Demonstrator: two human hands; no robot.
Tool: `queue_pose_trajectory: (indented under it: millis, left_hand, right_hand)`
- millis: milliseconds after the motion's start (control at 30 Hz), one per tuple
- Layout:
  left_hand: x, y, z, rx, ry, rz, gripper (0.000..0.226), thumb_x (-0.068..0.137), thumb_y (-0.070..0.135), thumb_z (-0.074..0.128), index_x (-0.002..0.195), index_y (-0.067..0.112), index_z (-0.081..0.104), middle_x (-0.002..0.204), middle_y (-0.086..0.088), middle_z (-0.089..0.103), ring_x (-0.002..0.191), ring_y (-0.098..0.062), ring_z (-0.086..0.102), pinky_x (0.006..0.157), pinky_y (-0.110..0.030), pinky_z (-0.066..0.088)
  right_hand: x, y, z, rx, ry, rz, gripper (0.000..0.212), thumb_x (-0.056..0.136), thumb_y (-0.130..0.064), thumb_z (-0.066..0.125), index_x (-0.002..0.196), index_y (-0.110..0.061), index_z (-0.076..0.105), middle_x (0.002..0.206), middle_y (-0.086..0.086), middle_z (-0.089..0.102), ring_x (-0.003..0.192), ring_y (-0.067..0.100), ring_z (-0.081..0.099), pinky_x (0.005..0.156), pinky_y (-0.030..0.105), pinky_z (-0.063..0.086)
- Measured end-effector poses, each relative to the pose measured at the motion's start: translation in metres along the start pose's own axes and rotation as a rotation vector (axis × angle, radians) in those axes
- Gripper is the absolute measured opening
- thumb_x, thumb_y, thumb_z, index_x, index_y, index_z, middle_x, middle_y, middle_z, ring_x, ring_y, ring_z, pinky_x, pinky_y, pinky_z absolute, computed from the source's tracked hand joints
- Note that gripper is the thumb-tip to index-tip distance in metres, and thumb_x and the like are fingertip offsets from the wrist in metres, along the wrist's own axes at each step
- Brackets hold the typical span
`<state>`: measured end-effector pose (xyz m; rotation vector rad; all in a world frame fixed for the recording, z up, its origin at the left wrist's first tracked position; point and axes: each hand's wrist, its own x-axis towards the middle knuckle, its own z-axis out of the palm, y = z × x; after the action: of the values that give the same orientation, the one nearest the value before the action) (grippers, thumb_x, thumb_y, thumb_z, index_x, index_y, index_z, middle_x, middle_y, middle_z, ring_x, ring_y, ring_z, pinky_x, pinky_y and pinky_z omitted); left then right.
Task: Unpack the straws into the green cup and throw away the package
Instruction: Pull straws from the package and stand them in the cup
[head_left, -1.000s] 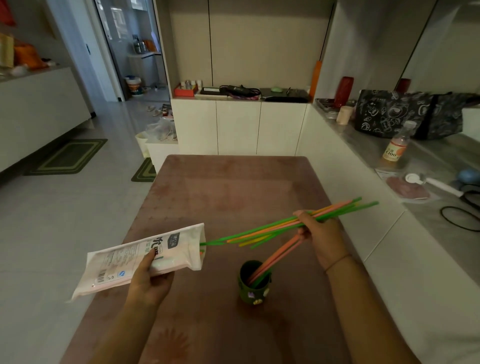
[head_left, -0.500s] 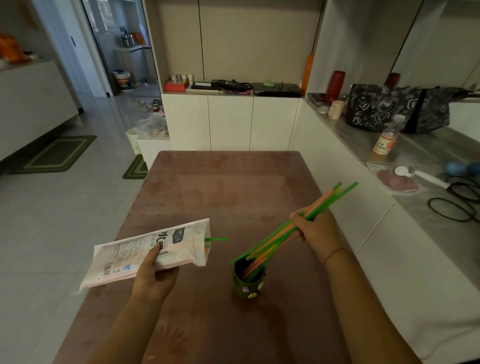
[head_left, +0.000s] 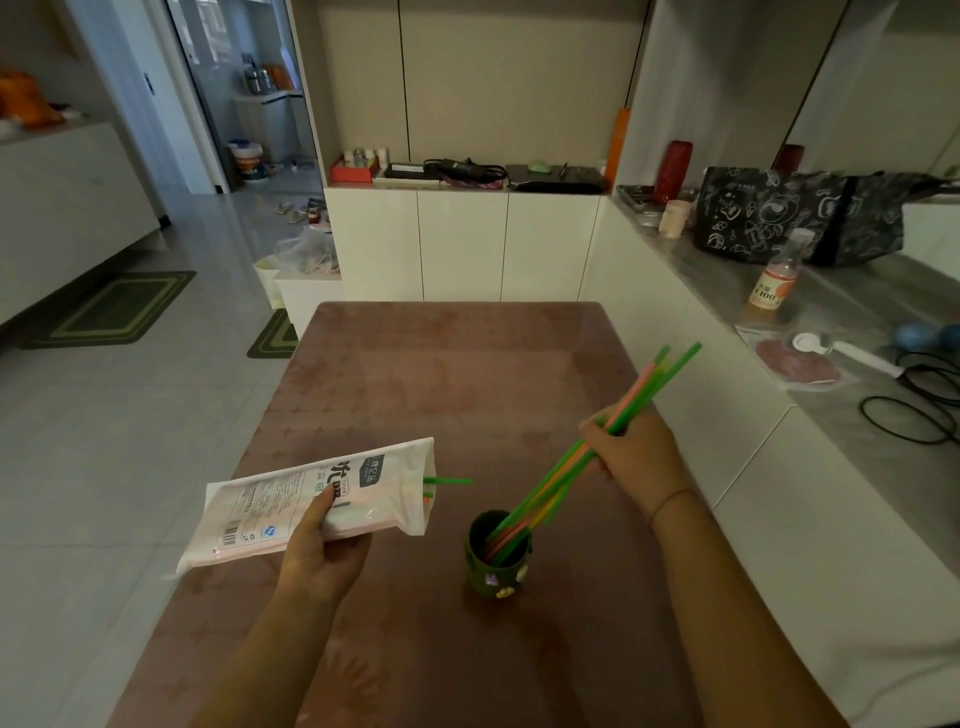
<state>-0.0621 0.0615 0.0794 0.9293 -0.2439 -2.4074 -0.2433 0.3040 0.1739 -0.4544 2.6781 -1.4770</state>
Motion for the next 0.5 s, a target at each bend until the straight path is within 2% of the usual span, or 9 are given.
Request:
queue_pose_trajectory:
  millis: [67, 200, 300, 400, 500]
  left_hand:
    - [-0.001, -0.002, 0.001, 0.002, 0.008, -0.003, 0.026, 0.086, 0.007, 0.063, 0.109, 0.018, 0.058, 0.112, -0.006, 0.069, 0.107, -0.021, 0.065, 0.072, -0.046, 0.058]
    - [-0.001, -0.002, 0.001, -0.017, 0.015, 0.005, 0.035, 0.086, 0.006, 0.064, 0.117, 0.019, 0.056, 0.115, -0.005, 0.069, 0.109, -0.021, 0.065, 0.074, -0.047, 0.057]
    - [-0.001, -0.003, 0.000, -0.014, 0.009, 0.012, 0.039, 0.086, 0.006, 0.063, 0.122, 0.019, 0.055, 0.115, -0.005, 0.069, 0.108, -0.021, 0.065, 0.074, -0.046, 0.058]
    - [-0.003, -0.004, 0.001, -0.008, -0.002, 0.012, 0.032, 0.086, 0.006, 0.064, 0.114, 0.019, 0.057, 0.113, -0.006, 0.070, 0.107, -0.022, 0.066, 0.073, -0.045, 0.058]
    - [-0.005, -0.005, 0.002, -0.007, -0.005, 0.013, 0.032, 0.085, 0.006, 0.064, 0.114, 0.019, 0.056, 0.113, -0.006, 0.070, 0.107, -0.022, 0.066, 0.074, -0.046, 0.058]
  right_hand:
    - [-0.001, 0.001, 0.016, 0.008, -0.066, 0.002, 0.013, 0.081, -0.016, 0.065, 0.073, -0.006, 0.067, 0.055, 0.011, 0.060, 0.045, 0.011, 0.055, 0.059, 0.034, 0.052]
    - [-0.002, 0.013, 0.045, 0.007, -0.173, 0.023, 0.013, 0.079, -0.018, 0.068, 0.068, -0.017, 0.062, 0.071, 0.017, 0.067, 0.067, 0.032, 0.066, 0.071, 0.047, 0.057]
    - [-0.005, 0.020, 0.055, 0.002, -0.241, 0.030, 0.015, 0.075, -0.025, 0.073, 0.069, -0.015, 0.063, 0.077, 0.020, 0.069, 0.073, 0.034, 0.067, 0.071, 0.050, 0.056]
    - [-0.004, 0.026, 0.053, 0.042, -0.194, 0.040, 0.026, 0.072, -0.028, 0.075, 0.080, -0.006, 0.064, 0.075, 0.017, 0.066, 0.074, 0.035, 0.065, 0.069, 0.052, 0.055]
    - [0.001, 0.029, 0.044, 0.077, -0.040, 0.039, 0.025, 0.074, -0.025, 0.074, 0.092, -0.009, 0.067, 0.074, 0.000, 0.060, 0.074, 0.023, 0.060, 0.072, 0.042, 0.056]
